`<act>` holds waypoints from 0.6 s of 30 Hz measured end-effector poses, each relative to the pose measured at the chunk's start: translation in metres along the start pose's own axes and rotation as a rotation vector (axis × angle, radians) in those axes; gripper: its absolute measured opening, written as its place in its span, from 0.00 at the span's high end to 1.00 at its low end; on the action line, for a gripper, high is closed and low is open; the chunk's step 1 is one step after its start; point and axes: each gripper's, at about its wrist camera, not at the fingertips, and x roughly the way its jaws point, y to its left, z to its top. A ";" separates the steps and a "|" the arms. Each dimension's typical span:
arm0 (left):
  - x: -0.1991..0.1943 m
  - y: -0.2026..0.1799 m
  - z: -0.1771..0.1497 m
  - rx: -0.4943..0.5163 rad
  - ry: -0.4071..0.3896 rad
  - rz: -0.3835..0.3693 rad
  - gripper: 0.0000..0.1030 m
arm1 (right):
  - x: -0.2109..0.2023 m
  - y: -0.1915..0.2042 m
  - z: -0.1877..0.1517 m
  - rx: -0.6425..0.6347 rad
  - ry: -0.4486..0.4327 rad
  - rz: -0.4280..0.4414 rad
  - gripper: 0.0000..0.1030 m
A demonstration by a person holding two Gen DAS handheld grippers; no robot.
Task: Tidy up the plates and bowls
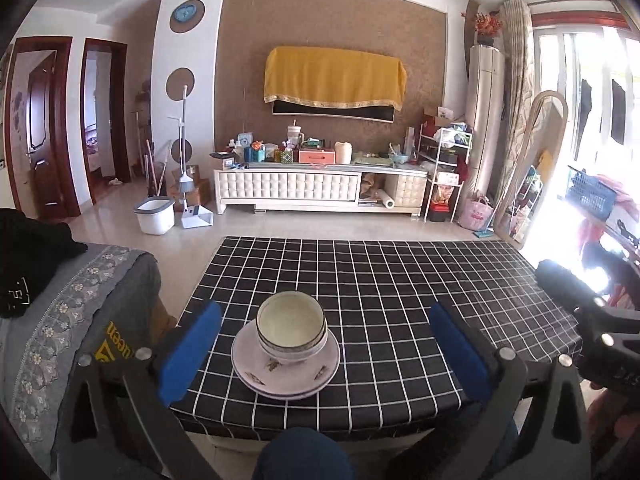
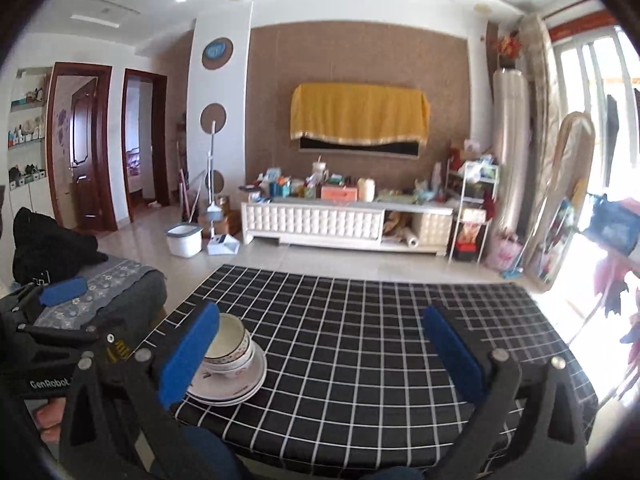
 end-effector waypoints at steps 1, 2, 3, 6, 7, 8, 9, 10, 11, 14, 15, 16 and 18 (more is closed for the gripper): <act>-0.002 -0.002 -0.001 0.007 -0.002 -0.007 0.00 | -0.002 0.000 0.001 0.002 -0.001 -0.002 0.00; -0.004 -0.003 -0.002 0.010 -0.002 -0.010 0.00 | -0.003 -0.001 0.000 0.003 0.000 -0.003 0.00; -0.008 -0.005 -0.003 0.014 -0.005 -0.013 0.00 | -0.003 -0.001 0.000 0.003 0.002 -0.004 0.00; -0.015 -0.010 -0.003 0.032 -0.015 -0.014 0.00 | -0.008 -0.005 -0.003 0.008 0.009 -0.008 0.00; -0.017 -0.011 -0.003 0.036 -0.018 -0.014 0.00 | -0.011 -0.006 -0.005 0.012 0.010 -0.008 0.00; -0.017 -0.012 -0.003 0.037 -0.021 -0.018 0.00 | -0.011 -0.007 -0.005 0.012 0.011 -0.008 0.00; -0.018 -0.012 -0.003 0.038 -0.022 -0.020 0.00 | -0.011 -0.007 -0.005 0.012 0.012 -0.012 0.00; -0.019 -0.012 -0.002 0.038 -0.024 -0.020 0.00 | -0.012 -0.006 -0.006 0.010 0.015 -0.012 0.00; -0.020 -0.013 -0.002 0.040 -0.027 -0.022 0.00 | -0.012 -0.006 -0.005 0.008 0.016 -0.008 0.00; -0.021 -0.014 -0.002 0.043 -0.030 -0.021 0.00 | -0.015 -0.004 -0.007 0.002 0.016 -0.010 0.00; -0.020 -0.015 -0.002 0.043 -0.030 -0.026 0.00 | -0.016 -0.004 -0.007 0.001 0.017 -0.012 0.00; -0.020 -0.015 -0.002 0.043 -0.028 -0.028 0.00 | -0.016 -0.004 -0.007 0.001 0.019 -0.010 0.00; -0.020 -0.016 -0.003 0.044 -0.027 -0.026 0.00 | -0.016 -0.003 -0.009 0.001 0.024 -0.011 0.00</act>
